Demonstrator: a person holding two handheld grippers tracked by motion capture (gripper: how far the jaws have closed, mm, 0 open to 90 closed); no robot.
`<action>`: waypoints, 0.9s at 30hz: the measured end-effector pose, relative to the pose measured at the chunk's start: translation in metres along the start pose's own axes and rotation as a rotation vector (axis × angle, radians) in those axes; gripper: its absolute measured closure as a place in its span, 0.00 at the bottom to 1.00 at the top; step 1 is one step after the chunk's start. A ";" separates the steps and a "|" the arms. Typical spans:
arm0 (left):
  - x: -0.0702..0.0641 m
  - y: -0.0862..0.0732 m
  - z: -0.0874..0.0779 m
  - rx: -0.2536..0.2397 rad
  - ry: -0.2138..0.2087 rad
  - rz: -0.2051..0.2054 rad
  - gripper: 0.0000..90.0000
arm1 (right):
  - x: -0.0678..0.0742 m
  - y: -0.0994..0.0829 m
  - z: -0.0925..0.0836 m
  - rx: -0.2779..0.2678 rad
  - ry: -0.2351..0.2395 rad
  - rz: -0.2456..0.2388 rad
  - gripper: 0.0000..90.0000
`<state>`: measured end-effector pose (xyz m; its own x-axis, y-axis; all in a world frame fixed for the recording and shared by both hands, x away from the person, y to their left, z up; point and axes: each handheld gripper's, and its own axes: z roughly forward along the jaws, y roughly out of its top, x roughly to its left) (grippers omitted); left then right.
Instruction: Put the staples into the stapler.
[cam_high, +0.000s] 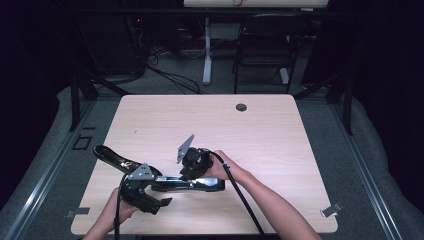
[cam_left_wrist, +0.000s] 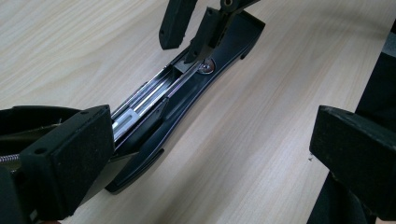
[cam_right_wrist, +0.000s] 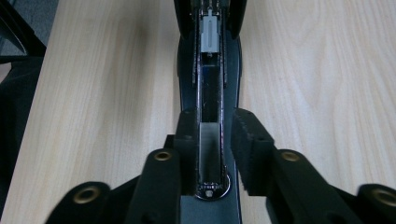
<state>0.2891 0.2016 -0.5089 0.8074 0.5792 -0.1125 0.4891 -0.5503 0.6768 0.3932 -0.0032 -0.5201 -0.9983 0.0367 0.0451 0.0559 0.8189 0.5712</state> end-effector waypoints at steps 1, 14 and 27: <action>0.000 0.000 0.000 0.000 0.000 0.000 0.00 | 0.000 0.000 -0.002 0.003 -0.006 0.005 0.76; -0.001 0.000 0.000 -0.001 0.001 0.000 0.00 | 0.013 -0.019 -0.030 -0.005 -0.085 0.149 0.45; -0.002 0.000 -0.002 -0.009 0.001 0.007 0.00 | 0.032 -0.062 -0.057 0.047 -0.171 0.257 0.24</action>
<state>0.2866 0.2017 -0.5071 0.8101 0.5764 -0.1070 0.4809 -0.5489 0.6837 0.3586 -0.0852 -0.5070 -0.9401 0.3384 0.0417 0.3096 0.7959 0.5203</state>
